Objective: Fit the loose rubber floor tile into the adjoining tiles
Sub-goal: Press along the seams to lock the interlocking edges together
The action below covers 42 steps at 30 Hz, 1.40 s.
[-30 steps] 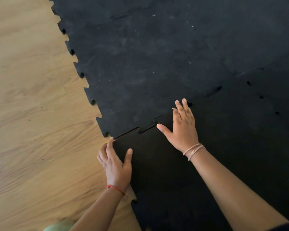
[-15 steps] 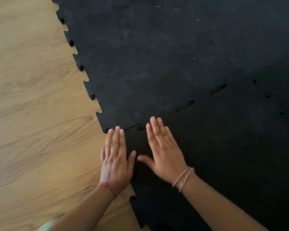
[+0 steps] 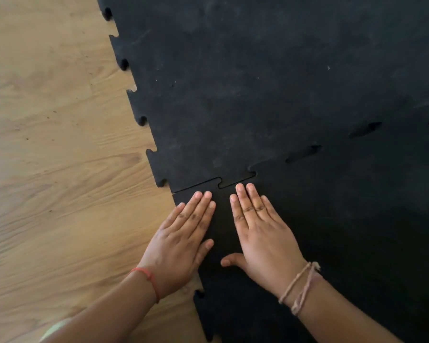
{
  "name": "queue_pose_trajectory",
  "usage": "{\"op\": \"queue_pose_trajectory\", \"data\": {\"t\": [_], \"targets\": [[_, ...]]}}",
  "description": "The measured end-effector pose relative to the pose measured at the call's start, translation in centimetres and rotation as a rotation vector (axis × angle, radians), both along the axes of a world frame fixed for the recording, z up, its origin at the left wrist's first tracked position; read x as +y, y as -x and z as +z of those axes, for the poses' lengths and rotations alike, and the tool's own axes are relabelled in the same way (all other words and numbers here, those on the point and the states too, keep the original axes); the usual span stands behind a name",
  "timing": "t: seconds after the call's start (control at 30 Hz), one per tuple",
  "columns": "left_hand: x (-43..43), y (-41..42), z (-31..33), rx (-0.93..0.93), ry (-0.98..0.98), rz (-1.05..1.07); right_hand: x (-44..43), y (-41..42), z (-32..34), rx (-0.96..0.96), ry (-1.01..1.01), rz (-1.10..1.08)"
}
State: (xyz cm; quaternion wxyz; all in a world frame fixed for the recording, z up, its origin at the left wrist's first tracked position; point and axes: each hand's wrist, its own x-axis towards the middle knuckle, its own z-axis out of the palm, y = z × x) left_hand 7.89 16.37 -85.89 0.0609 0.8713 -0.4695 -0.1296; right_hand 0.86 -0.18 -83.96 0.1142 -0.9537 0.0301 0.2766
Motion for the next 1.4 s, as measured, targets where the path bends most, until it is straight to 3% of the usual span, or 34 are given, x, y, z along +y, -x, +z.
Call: {"op": "queue_pose_trajectory", "data": {"t": [0.13,0.3,0.5,0.9,1.07,1.27,1.4], "targets": [[-0.2,-0.1,0.2,0.008,-0.033,-0.003,0.4,-0.9,0.0,0.071,-0.012,-0.01],[-0.1,-0.3,0.6,0.031,-0.032,-0.003,-2.6,-0.2,1.1,0.024,-0.148,0.05],[-0.3,-0.7,0.7,0.04,-0.031,-0.02,-5.9,0.0,1.7,0.039,0.012,0.074],[-0.8,-0.5,0.6,0.038,-0.073,-0.007,-5.0,-1.4,0.9,0.154,0.079,0.04],[-1.6,-0.4,0.5,0.018,-0.031,0.005,-6.9,0.3,0.6,0.015,-0.094,-0.018],[-7.7,-0.7,1.6,-0.039,-0.096,-0.116,-11.2,1.9,1.4,-0.018,0.09,-0.159],[-10.2,-1.7,1.5,0.015,-0.138,-0.191,-13.0,1.0,2.2,0.079,0.166,-0.09]]}}
